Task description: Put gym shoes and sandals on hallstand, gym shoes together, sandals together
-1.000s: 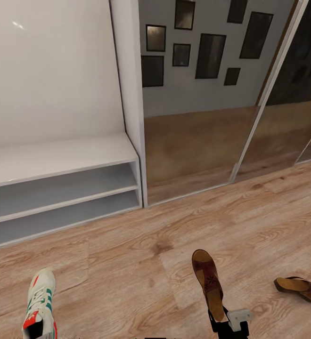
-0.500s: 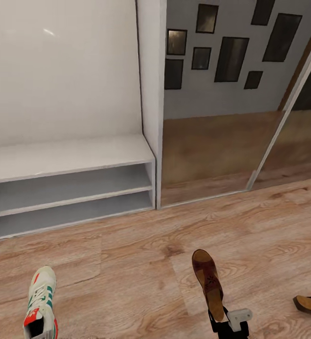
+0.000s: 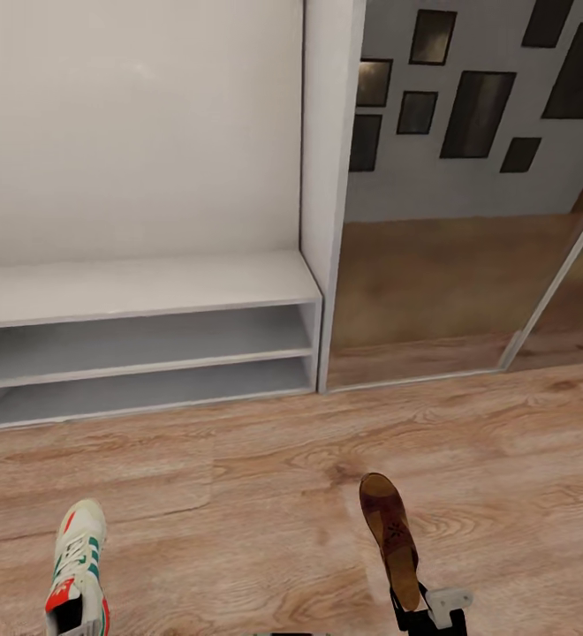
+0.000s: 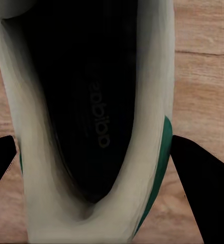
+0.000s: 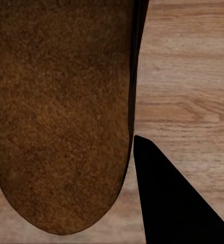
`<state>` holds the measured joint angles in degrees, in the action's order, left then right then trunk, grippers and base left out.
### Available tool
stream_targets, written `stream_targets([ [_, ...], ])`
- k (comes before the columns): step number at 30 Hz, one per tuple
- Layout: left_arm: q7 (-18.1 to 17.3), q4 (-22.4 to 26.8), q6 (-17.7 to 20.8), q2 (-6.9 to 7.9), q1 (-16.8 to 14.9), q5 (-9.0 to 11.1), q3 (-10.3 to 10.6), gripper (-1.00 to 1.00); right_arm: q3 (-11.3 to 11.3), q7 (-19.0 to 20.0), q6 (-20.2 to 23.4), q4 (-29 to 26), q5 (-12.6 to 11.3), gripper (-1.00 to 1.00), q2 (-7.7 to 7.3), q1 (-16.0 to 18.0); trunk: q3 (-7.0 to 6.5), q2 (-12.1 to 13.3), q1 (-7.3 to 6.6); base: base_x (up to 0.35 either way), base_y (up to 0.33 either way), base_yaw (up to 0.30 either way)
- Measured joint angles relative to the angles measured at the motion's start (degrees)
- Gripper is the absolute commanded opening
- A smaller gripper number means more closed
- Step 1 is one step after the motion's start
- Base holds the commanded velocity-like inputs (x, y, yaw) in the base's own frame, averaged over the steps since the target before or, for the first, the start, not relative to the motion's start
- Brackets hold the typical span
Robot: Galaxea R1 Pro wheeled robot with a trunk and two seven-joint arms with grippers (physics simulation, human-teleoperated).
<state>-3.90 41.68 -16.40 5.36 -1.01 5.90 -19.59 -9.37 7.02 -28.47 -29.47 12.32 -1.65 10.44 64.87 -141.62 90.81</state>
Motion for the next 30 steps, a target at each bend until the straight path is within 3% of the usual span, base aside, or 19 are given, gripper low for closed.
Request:
stream_targets([
  [12, 0.0, 0.3, 0.0, -0.08, 0.0, 0.0, 0.1, -1.0, 0.0, 0.0, 0.0, -0.1, 0.0, -1.0, -0.07, 0.0, -0.67, 0.0, 0.0, 0.0, 0.0, 0.226],
  [15, 0.6, 0.1, 0.2, -0.93, 0.0, -0.2, 0.4, -1.0, 0.0, 0.0, 0.0, 0.0, 0.1, -1.0, -0.02, 0.0, -0.84, 0.0, 0.0, 0.0, 0.0, 0.228],
  [20, 9.0, -0.2, 0.3, -1.46, 0.0, -0.1, 0.6, -1.0, 0.1, 0.0, 0.0, 0.3, 0.0, -1.0, 0.01, 0.0, -1.1, 0.0, 0.0, 0.0, 0.0, 0.236],
  [22, 12.3, -0.3, 0.4, -1.5, -0.1, -0.1, 2.6, -1.0, 0.1, 0.0, 0.0, 0.3, 0.1, -1.0, 0.01, 0.0, -1.2, 0.0, 0.0, 0.0, 0.0, 0.239],
  [23, 13.7, -0.4, 0.4, -1.48, -0.1, -0.3, 5.0, -1.0, 0.1, 0.0, 0.0, 0.3, 0.1, -1.0, 0.01, 0.0, -1.25, 0.0, 0.0, 0.0, 0.0, 0.239],
  [25, 14.5, -0.5, 0.4, -1.46, -0.1, -0.3, 7.4, -1.0, 0.1, 0.0, 0.0, 0.4, 0.0, -1.0, 0.01, 0.0, -1.35, 0.0, 0.0, 0.0, 0.0, 0.24],
  [27, 14.8, -0.6, 0.3, -1.43, 0.0, -0.2, 9.3, -1.0, 0.1, 0.0, 0.0, 0.4, 0.0, -1.0, 0.01, 0.0, -1.45, 0.0, 0.0, 0.0, 0.0, 0.24],
  [30, 14.7, -0.6, 0.2, -1.38, 0.0, -0.1, 10.5, -1.0, 0.1, -0.1, 0.0, 0.4, 0.0, -1.0, 0.01, 0.0, -1.6, 0.0, 0.0, 0.0, 0.0, 0.24],
])
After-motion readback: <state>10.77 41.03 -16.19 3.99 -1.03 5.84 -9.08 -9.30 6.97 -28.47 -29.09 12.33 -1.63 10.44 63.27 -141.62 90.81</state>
